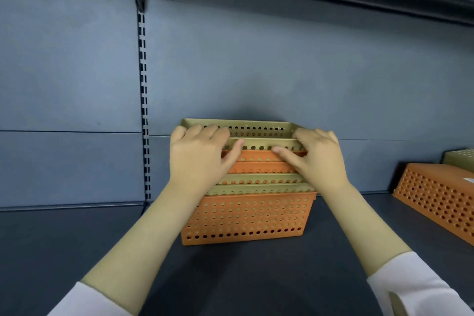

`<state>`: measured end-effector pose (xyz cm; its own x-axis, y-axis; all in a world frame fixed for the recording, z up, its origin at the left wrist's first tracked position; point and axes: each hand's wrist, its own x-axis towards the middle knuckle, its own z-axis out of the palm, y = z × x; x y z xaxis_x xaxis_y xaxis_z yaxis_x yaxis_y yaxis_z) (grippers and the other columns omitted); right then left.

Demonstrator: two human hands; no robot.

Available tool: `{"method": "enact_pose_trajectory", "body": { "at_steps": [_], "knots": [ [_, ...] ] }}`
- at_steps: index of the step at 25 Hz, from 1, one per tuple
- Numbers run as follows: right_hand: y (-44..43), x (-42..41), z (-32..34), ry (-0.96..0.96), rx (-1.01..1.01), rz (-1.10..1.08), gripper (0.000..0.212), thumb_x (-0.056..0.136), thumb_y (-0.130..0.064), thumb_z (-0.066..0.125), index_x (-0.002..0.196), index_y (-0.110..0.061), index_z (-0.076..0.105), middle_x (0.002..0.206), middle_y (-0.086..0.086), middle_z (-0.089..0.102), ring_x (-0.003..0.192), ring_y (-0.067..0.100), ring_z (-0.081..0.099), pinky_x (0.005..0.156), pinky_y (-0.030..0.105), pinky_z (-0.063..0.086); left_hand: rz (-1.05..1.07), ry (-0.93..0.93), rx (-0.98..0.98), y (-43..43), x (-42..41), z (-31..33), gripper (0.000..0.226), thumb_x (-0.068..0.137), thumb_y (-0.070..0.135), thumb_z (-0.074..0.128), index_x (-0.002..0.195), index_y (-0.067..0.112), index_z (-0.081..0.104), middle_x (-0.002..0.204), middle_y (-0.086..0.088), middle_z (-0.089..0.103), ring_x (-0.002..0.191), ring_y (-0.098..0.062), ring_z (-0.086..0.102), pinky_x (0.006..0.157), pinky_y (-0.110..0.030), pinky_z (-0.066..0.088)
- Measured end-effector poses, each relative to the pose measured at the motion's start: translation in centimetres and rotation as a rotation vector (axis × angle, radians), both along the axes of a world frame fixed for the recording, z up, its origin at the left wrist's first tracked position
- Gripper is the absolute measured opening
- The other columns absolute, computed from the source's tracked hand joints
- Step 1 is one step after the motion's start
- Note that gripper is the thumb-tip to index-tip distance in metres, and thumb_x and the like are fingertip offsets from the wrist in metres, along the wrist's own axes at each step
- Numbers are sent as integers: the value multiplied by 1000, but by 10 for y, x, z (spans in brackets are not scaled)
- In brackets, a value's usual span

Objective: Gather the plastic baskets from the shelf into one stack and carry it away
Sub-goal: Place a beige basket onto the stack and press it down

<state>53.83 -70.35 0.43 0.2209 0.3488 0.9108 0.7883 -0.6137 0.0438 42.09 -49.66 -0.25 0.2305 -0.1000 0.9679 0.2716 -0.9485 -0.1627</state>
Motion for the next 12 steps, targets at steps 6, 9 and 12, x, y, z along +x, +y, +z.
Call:
{"method": "enact_pose_trajectory", "body": {
  "at_steps": [6,9,12],
  "knots": [
    [-109,47,-5,199,-63,22,57,89,-62,44,126,-22,59,117,0,65,115,24,55,99,35,31,-44,17,31,-79,48,-15,35,99,36,45,111,15,69,114,-11,70,114,-32,61,99,-50,37],
    [-188,67,-21,232,-1,-32,53,92,-54,45,131,-20,57,131,2,62,132,25,48,110,43,33,-172,83,155,-145,72,-25,39,97,33,49,128,13,62,139,-15,58,140,-36,42,115,-58,25],
    [-283,96,-30,278,21,-177,53,89,-52,47,122,-14,64,123,9,67,126,31,55,106,47,39,-304,180,143,-237,114,-30,38,95,30,51,124,10,65,140,-15,58,140,-37,42,115,-53,29]
  ]
}}
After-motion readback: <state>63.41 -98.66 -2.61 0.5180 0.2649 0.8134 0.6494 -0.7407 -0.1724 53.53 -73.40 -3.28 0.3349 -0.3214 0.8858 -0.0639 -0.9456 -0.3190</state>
